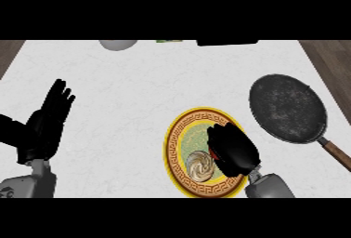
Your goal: Pick the bell pepper from the plate and place it in the pan
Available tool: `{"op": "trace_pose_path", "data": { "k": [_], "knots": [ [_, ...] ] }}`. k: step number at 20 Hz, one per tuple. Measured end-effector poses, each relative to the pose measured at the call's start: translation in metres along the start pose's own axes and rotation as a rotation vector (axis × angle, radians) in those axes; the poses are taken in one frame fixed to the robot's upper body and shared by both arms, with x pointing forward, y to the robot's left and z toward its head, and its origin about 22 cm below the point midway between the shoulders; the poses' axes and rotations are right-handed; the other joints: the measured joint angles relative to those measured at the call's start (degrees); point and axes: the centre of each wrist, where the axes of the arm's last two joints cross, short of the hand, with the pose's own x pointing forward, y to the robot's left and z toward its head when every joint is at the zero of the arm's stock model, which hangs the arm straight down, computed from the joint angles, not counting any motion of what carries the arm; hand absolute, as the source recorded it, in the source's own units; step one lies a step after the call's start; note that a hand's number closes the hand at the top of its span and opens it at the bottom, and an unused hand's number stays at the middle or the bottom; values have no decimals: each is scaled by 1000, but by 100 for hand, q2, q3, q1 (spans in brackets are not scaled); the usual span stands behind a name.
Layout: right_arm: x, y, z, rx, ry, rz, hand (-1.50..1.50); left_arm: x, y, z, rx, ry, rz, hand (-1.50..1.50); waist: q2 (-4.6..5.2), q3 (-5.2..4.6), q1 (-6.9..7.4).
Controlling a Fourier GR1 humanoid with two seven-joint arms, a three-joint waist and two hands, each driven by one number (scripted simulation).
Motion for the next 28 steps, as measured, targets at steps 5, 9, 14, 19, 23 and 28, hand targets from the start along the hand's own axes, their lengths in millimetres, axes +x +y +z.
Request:
{"op": "trace_pose_path", "data": {
  "k": [5,9,14,19,23,28],
  "knots": [
    [4,-55,53,-171,10,-9,150,1,7,1,12,1,2,0,-2,-1,-56],
    [12,-102,104,-253,36,-18,150,5,5,1,-3,-2,2,0,32,1,20],
    [11,-141,139,-282,133,-44,150,9,-5,-4,-31,-18,0,0,89,5,193],
    [-16,-156,140,-311,251,-56,150,10,-7,-8,-52,-19,-2,0,121,10,289],
    [-51,-161,137,-379,286,-132,150,10,-10,-9,-58,-23,1,0,130,13,332],
    [-114,-163,131,-426,324,-200,150,7,-9,-9,-65,-26,3,0,138,14,369]
  ]
}}
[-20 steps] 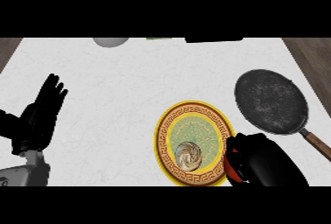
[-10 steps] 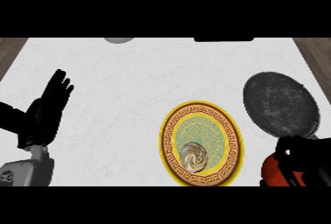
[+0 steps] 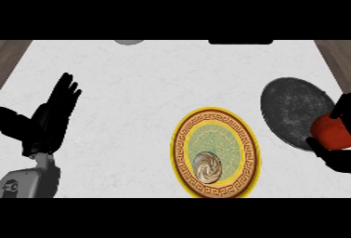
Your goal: Pick the bell pepper from the plate and place it in the pan
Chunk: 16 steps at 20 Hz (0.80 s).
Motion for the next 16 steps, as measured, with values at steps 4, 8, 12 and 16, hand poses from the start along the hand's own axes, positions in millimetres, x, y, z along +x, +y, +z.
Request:
{"op": "trace_pose_path", "data": {
  "k": [4,8,12,16],
  "knots": [
    [-47,4,-21,-16,29,-32,150,2,2,-6,2,-3,-1,0,10,1,21],
    [-81,22,-40,-5,19,-52,150,8,-9,-5,-6,-7,0,0,13,3,51],
    [-108,54,-48,39,-13,-87,150,-1,-10,-2,-7,-1,-1,0,20,2,73],
    [-127,87,-56,71,-33,-90,150,6,-12,0,-11,0,-1,0,25,6,100]
  ]
}}
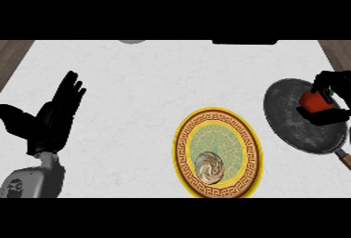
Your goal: Pick the bell pepper from the plate and place it in the pan
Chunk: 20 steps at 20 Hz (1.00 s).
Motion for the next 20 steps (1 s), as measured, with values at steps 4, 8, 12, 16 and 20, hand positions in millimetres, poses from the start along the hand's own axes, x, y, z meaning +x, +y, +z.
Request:
{"op": "trace_pose_path", "data": {
  "k": [4,8,12,16,20],
  "knots": [
    [-11,30,-7,56,35,25,150,-5,-3,-3,-6,1,0,0,10,-1,4],
    [-25,44,-6,117,181,-35,-150,-2,-1,-5,-14,-6,8,0,21,1,40],
    [-40,52,1,180,220,-83,-150,-3,2,-5,-14,-4,6,0,33,4,62],
    [-51,47,4,161,208,-170,-150,-2,2,-3,-10,-4,3,0,34,9,65],
    [-58,38,5,69,196,-338,-150,-2,1,-8,-5,-11,3,0,40,11,39]
  ]
}}
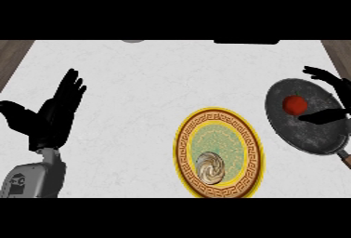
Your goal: Pick the bell pepper from the plate and place it in the pan
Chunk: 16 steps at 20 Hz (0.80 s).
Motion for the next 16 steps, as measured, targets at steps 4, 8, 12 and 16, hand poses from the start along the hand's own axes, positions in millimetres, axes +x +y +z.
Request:
{"op": "trace_pose_path", "data": {
  "k": [4,8,12,16],
  "knots": [
    [-18,-31,22,-55,13,-185,-150,0,1,4,1,2,-3,0,-12,0,-23],
    [-33,-67,49,-103,37,-327,-150,-2,-1,3,1,-2,1,0,5,5,-35],
    [-45,-97,80,-138,80,-399,-150,-3,7,4,3,2,0,0,5,13,-46],
    [-51,-116,103,-136,111,-425,-150,-3,3,4,7,4,5,0,-2,22,-79]
  ]
}}
